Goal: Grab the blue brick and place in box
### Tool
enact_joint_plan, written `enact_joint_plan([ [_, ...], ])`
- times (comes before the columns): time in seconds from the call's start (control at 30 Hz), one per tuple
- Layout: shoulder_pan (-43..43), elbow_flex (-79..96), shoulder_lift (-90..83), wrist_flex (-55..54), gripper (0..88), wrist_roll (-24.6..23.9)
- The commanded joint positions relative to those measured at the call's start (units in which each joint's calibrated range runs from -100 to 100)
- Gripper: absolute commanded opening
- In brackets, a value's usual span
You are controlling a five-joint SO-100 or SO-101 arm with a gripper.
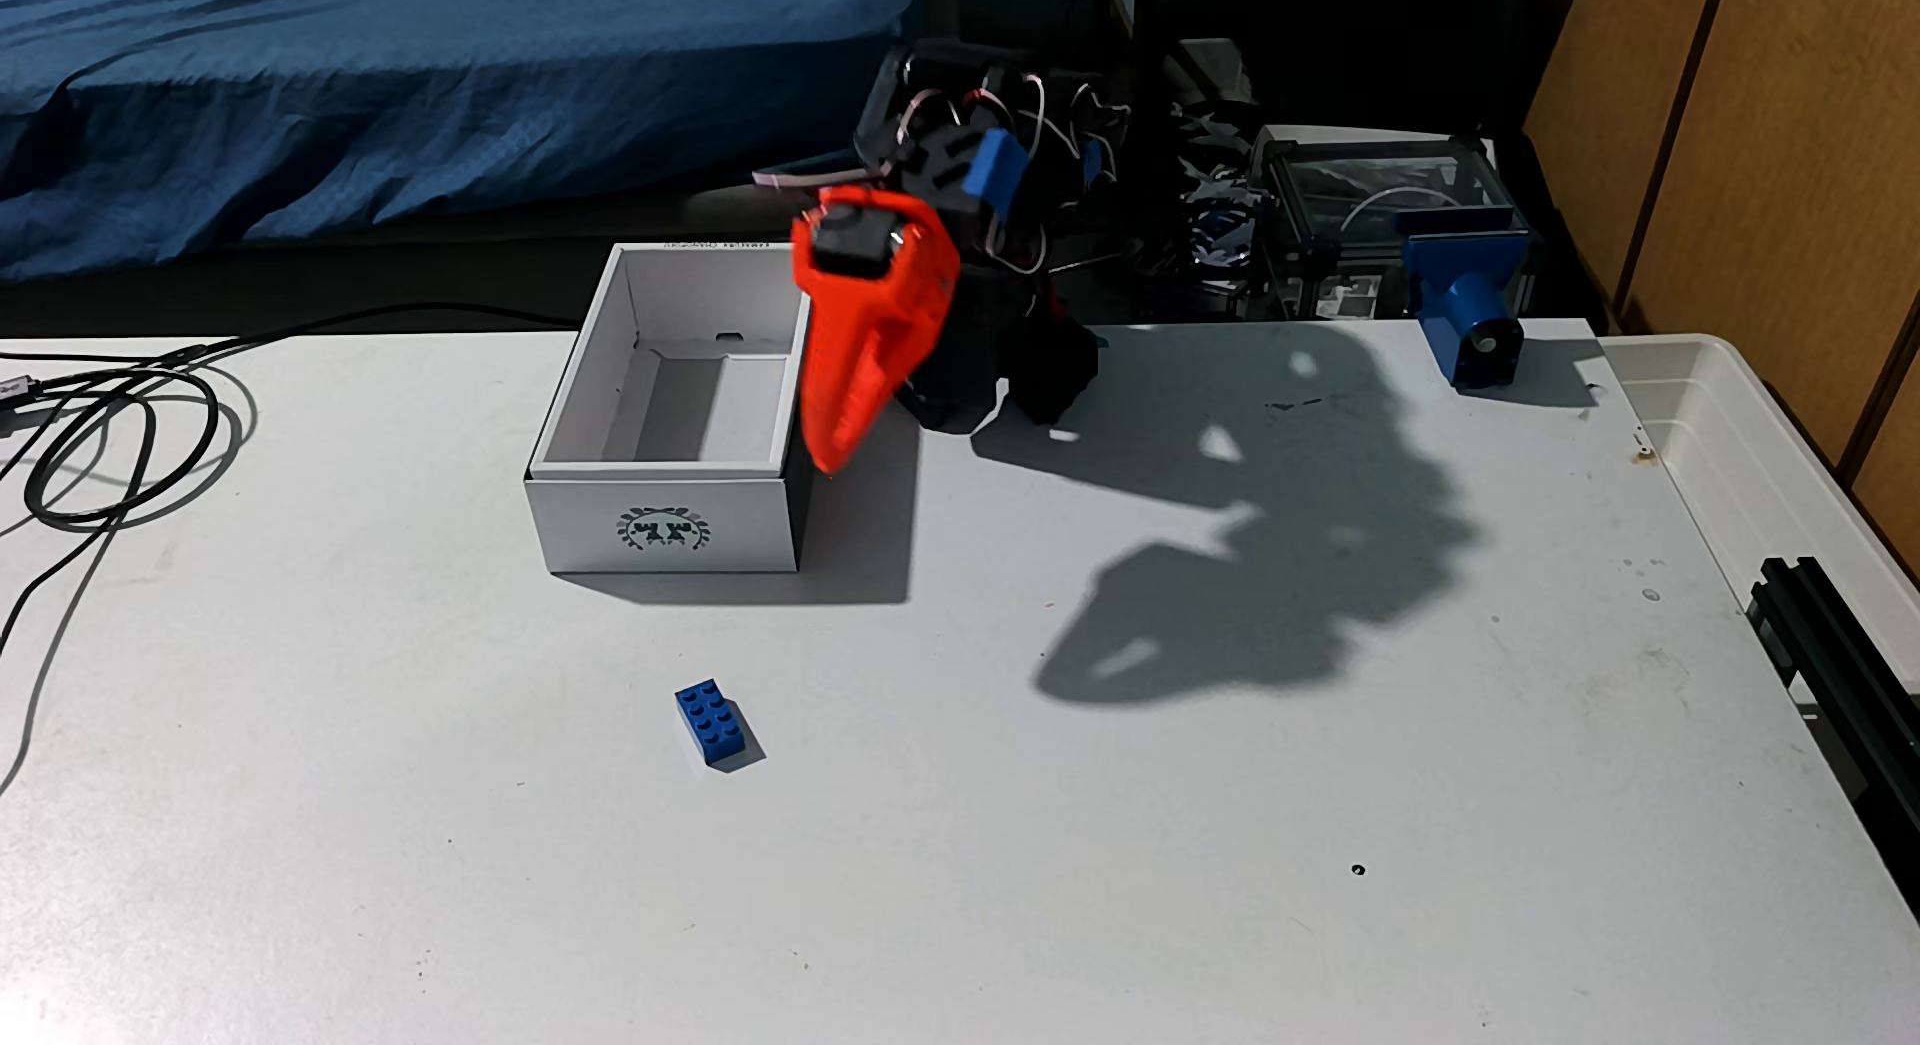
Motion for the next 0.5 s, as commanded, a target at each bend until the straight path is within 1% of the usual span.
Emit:
enact_joint_plan([
  [0.0, 3.8, -5.0, 0.3, 1.2, 1.2, 0.3],
  [0.2, 9.0, -11.7, 5.5, 4.0, 1.2, 0.3],
  [0.47, 13.7, -28.2, 25.4, 4.0, 1.0, 0.2],
])
